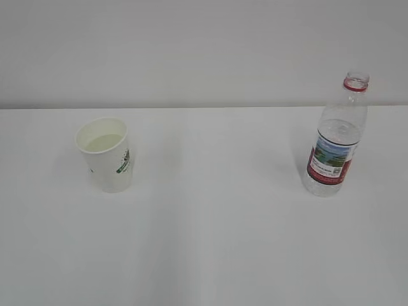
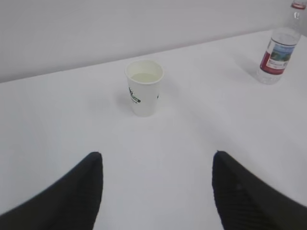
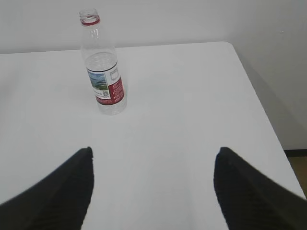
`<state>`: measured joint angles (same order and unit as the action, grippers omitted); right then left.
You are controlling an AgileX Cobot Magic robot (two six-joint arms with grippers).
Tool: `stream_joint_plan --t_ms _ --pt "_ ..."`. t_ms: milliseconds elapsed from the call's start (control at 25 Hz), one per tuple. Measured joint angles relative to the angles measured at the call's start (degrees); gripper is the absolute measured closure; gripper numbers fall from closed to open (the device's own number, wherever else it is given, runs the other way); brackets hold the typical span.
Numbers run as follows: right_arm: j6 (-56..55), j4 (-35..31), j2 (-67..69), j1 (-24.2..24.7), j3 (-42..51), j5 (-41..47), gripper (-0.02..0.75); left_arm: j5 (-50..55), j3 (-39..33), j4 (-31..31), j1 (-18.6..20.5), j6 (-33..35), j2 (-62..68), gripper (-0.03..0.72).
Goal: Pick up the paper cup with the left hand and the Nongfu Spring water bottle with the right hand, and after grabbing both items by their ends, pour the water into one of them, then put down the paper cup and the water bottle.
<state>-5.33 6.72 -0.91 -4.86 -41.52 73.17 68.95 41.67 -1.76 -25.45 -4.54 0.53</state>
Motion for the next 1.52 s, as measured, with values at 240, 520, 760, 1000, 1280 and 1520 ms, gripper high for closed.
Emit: stream_joint_plan --t_ms 240,520,760,1000,1280,1520 --pt "0.0 -0.72 0.0 0.0 0.0 0.0 0.15 3.65 -2.76 0.11 0.0 -0.13 0.0 0.172" --pt "0.0 -3.41 0.0 0.0 0.0 0.0 0.151 3.78 -7.17 0.31 0.0 -1.45 0.0 0.172" --pt "0.71 -3.41 0.0 0.0 0.74 0.0 0.15 0.69 -9.46 0.42 0.0 -1.54 0.0 0.184" --pt "1.1 -3.41 0.0 0.0 3.46 0.0 0.15 -1.59 -9.91 0.5 0.0 -1.54 0.0 0.215" --pt "1.45 -3.07 0.0 0.0 6.52 -0.34 0.15 -1.95 -10.16 -0.34 0.0 -1.58 0.0 0.218" --pt "1.55 -3.75 0.0 0.0 9.42 -3.12 0.151 -4.01 -10.99 -1.8 0.0 -1.58 0.0 0.219"
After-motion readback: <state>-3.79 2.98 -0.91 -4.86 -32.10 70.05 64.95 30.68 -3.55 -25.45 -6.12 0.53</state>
